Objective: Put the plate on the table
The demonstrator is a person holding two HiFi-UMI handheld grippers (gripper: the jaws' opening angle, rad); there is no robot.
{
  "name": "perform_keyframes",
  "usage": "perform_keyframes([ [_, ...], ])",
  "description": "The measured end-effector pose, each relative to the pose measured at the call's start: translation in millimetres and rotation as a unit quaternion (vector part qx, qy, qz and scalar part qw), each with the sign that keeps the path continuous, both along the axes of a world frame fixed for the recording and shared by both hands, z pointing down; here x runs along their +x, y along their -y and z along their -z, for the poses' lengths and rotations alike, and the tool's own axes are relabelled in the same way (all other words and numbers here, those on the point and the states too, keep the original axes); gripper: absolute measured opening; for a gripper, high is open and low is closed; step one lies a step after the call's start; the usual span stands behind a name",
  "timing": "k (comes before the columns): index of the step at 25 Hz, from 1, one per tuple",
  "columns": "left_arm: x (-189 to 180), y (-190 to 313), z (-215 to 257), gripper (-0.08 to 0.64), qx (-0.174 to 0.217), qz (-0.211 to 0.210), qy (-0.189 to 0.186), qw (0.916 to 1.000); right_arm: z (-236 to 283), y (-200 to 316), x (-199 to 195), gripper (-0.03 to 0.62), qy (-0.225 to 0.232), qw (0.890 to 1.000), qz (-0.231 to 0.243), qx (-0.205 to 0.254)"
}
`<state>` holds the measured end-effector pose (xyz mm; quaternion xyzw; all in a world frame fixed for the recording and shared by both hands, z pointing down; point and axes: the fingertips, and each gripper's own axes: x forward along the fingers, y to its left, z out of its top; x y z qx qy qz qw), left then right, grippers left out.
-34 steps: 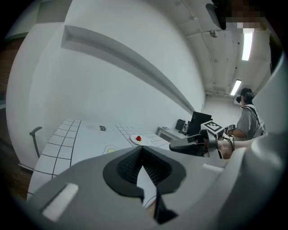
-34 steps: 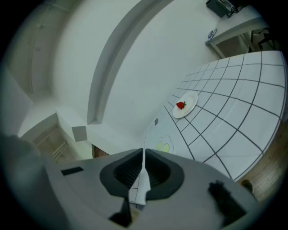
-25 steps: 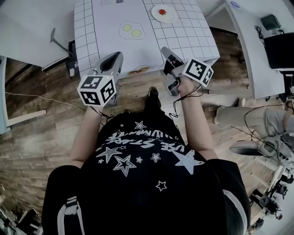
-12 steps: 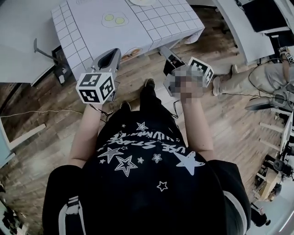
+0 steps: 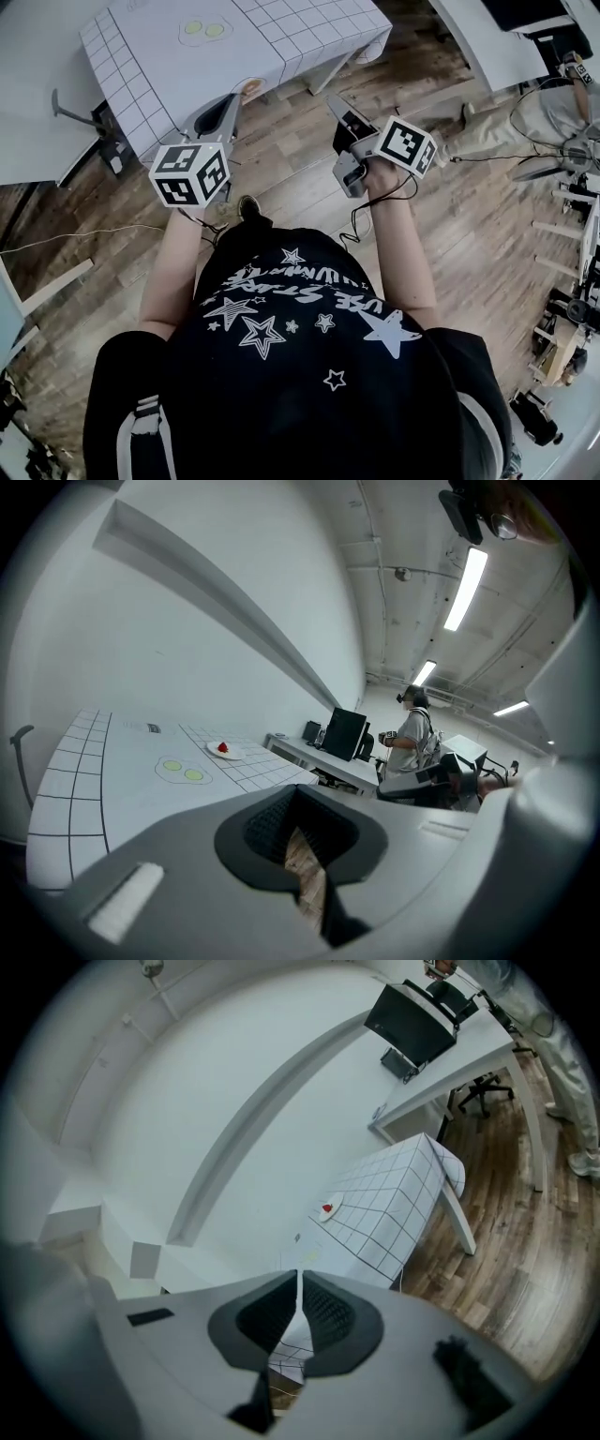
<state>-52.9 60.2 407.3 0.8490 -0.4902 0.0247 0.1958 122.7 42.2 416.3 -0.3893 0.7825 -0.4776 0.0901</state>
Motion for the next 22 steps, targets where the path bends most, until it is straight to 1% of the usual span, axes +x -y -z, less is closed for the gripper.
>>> perform_keyframes([
  [4, 28, -17, 12, 0.009, 0.011, -0.011, 0.013, 0.9998, 9, -22, 27, 0.026, 0.007, 1.000, -0.013, 0.014],
  [6, 43, -35, 17, 0.009, 0.014, -0.019, 0.019, 0.9996, 12, -40, 40, 0.025, 0.016, 1.000, -0.018, 0.018],
  [9, 61, -65, 22, 0.009, 0.018, -0.027, 0.028, 0.9991, 13, -66, 56, 0.025, 0.019, 0.999, -0.014, 0.022],
  [13, 77, -95, 26, 0.009, 0.026, -0.018, 0.041, 0.9987, 8, -88, 71, 0.025, 0.024, 0.999, -0.004, 0.022],
  [16, 84, -111, 38, 0.009, 0.043, -0.007, 0.045, 0.9980, 15, -100, 74, 0.025, 0.021, 0.999, 0.014, 0.038],
  [20, 91, -135, 52, 0.009, 0.062, 0.009, 0.051, 0.9968, 25, -118, 72, 0.025, -0.007, 0.997, 0.033, 0.071],
  [22, 95, -149, 52, 0.009, 0.062, 0.015, 0.049, 0.9967, 23, -125, 72, 0.023, -0.017, 0.996, 0.034, 0.075],
])
